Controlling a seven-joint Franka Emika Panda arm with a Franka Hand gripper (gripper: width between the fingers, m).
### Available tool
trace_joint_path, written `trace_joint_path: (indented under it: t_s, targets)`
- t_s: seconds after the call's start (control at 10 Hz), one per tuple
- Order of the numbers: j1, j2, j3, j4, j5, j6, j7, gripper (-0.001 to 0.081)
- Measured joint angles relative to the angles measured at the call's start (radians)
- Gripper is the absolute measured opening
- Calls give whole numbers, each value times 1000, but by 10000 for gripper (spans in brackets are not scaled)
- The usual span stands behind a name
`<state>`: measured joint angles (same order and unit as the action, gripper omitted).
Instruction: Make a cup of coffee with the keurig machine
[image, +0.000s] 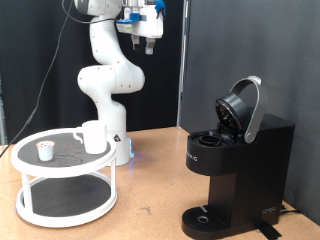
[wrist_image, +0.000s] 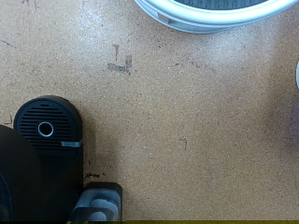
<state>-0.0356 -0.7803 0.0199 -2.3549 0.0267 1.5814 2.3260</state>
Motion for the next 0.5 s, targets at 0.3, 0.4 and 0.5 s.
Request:
trace_joint_path:
  t_s: [0.3, 0.4, 0.5]
  targets:
    - [-5, 0, -38, 0, 0, -1, -49, 734]
    - [-14, 0, -71, 0, -3, -1, -77, 734]
    - [-26, 0, -101, 1, -19, -4, -99, 734]
